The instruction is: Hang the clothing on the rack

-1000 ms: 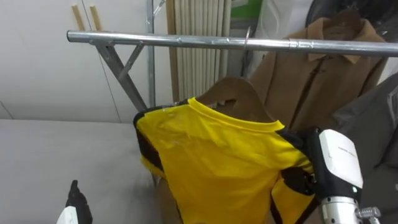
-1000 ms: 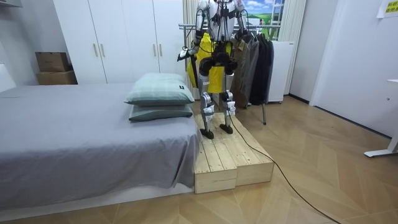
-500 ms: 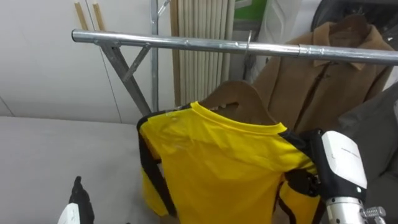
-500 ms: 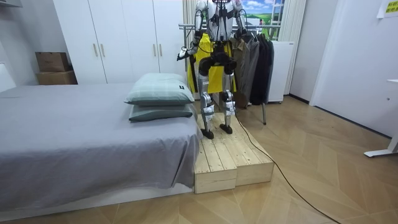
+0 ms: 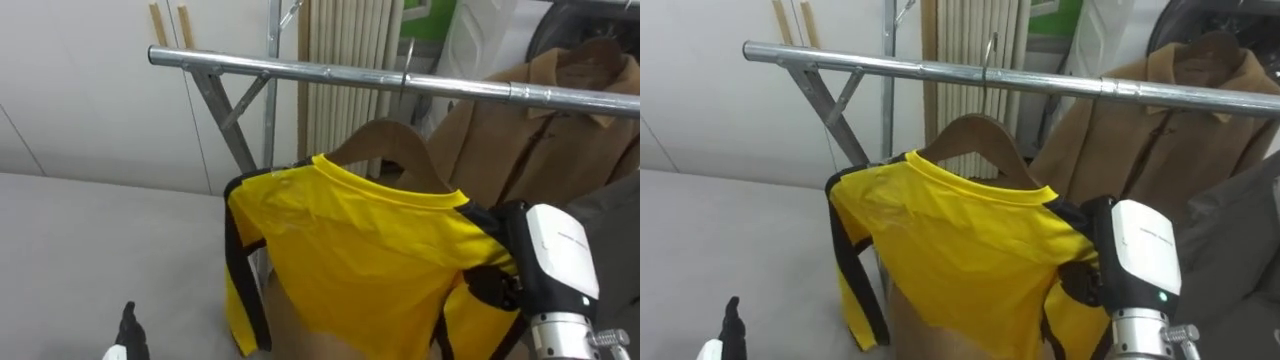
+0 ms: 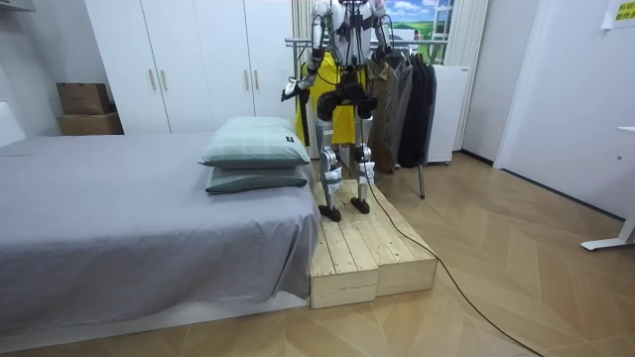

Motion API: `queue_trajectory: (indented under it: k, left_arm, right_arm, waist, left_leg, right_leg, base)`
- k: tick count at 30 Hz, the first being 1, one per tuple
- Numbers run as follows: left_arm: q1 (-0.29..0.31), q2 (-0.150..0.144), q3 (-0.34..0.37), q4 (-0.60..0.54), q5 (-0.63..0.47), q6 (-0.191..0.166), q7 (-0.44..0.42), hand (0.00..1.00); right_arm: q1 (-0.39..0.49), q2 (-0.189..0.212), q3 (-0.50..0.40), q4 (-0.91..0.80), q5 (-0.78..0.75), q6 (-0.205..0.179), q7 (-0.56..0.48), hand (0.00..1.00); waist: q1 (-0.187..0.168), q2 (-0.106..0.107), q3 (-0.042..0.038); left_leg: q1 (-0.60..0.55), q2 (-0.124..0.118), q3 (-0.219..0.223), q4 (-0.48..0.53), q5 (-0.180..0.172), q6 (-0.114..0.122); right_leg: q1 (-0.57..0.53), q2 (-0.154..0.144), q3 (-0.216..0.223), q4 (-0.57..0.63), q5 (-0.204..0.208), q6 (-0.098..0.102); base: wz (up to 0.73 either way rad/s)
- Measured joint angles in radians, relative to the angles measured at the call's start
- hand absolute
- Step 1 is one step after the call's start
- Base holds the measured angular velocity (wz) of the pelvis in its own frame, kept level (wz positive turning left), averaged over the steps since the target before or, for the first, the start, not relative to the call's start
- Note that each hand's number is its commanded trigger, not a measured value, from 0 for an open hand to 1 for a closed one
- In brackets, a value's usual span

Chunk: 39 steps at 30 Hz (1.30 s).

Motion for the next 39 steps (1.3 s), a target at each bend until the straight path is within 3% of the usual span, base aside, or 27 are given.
queue_trajectory:
  k: [5, 12, 19, 23, 31, 39]
  left_arm:
    - [0.0, 0.0, 0.001, 0.001, 0.0, 0.0, -0.038, 0.0]
    - [0.0, -0.002, 0.038, 0.019, 0.0, -0.006, -0.06, 0.0]
    - [-0.003, -0.002, 0.066, 0.016, 0.002, -0.006, -0.085, 0.0]
    - [-0.002, -0.003, 0.075, 0.021, 0.001, -0.005, -0.088, 0.0]
    - [-0.001, -0.015, 0.076, 0.022, 0.003, -0.001, -0.106, 0.0]
    - [-0.001, -0.008, 0.09, 0.021, 0.003, 0.009, -0.131, 0.0]
  right_arm:
    - [-0.012, 0.0, 0.0, 0.0, 0.001, -0.001, 0.0, 1.0]
    - [-0.027, -0.008, -0.014, 0.001, 0.067, -0.036, 0.008, 1.0]
    - [-0.085, -0.025, -0.024, 0.065, 0.208, -0.039, 0.032, 1.0]
    - [-0.105, -0.038, -0.033, 0.072, 0.266, -0.038, 0.061, 1.0]
    - [-0.208, -0.056, -0.055, 0.103, 0.297, -0.035, 0.102, 1.0]
    - [-0.346, -0.079, -0.058, 0.272, 0.347, -0.007, 0.127, 1.0]
  waist:
    - [0.002, -0.013, 0.0062]
    - [0.003, -0.015, 0.006]
    - [0.023, -0.011, 0.0042]
    - [0.026, -0.011, 0.0038]
    - [0.028, -0.012, 0.0035]
    - [0.067, -0.023, 0.0008]
  left_leg:
    - [0.008, 0.0, -0.004, 0.0, 0.0, 0.0]
    - [0.008, -0.001, -0.012, -0.005, 0.0, -0.001]
    - [0.008, 0.001, -0.012, -0.007, 0.0, -0.001]
    - [0.008, 0.002, -0.018, -0.008, 0.001, -0.001]
    - [0.006, 0.0, -0.04, -0.008, 0.001, -0.001]
    - [0.009, -0.002, -0.044, -0.006, 0.003, -0.004]
  right_leg:
    - [0.011, -0.002, -0.015, -0.013, 0.0, -0.001]
    - [0.013, -0.005, -0.024, -0.015, 0.001, -0.001]
    - [0.015, -0.003, -0.032, -0.015, 0.005, -0.003]
    - [0.018, -0.01, -0.089, -0.015, 0.005, -0.003]
    - [0.024, -0.025, -0.14, -0.017, 0.005, -0.003]
    - [0.029, -0.031, -0.159, -0.017, 0.005, -0.003]
  base:
    - [0.03]
    - [0.02]
    - [0.0]
    - [0.03]
    - [0.07]
    - [0.0]
